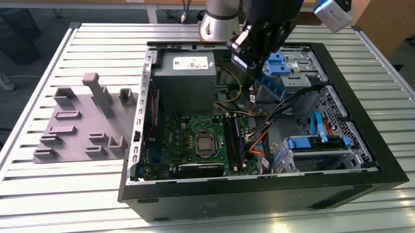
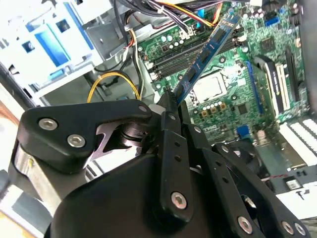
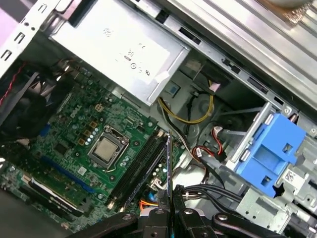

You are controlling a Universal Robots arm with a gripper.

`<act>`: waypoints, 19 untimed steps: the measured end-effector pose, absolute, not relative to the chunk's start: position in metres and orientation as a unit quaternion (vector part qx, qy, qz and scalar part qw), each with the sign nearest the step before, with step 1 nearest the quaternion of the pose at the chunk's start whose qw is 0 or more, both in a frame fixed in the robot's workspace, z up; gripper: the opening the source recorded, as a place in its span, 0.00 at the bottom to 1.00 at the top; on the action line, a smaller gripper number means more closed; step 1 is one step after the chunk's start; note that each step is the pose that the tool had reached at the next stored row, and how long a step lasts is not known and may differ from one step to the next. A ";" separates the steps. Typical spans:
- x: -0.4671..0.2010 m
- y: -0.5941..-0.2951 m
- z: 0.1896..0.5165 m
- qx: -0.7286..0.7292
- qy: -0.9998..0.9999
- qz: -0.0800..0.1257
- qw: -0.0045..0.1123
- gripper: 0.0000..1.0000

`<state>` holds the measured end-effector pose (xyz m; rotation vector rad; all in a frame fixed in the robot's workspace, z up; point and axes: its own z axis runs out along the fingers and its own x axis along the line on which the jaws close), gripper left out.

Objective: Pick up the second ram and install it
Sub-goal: 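Insert the second ram into the second slot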

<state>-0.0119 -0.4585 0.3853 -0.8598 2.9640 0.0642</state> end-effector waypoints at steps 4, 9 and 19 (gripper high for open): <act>-0.012 -0.458 0.385 -0.247 0.968 0.020 0.028 0.14; -0.012 -0.458 0.384 -0.205 0.978 0.019 0.029 0.14; -0.012 -0.458 0.382 -0.119 0.992 0.016 0.030 0.14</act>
